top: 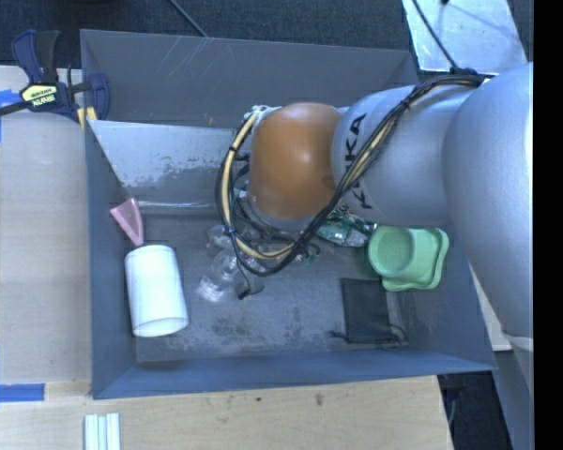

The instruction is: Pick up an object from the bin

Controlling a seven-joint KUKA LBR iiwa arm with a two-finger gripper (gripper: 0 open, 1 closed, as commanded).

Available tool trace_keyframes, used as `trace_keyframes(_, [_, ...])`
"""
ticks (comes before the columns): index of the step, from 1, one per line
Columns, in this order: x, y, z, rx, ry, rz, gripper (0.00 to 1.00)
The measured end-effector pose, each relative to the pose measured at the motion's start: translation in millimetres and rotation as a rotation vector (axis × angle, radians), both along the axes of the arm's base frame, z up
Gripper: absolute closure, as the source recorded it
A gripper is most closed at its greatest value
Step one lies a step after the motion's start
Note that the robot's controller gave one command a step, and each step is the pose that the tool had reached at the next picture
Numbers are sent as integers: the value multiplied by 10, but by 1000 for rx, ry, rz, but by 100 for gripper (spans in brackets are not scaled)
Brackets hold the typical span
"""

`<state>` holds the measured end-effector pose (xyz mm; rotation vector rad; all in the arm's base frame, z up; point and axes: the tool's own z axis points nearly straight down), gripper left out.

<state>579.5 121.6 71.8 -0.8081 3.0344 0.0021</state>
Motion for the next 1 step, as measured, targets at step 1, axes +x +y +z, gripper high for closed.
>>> trace_keyframes(1, [141,-24,0,1,-3,0,100])
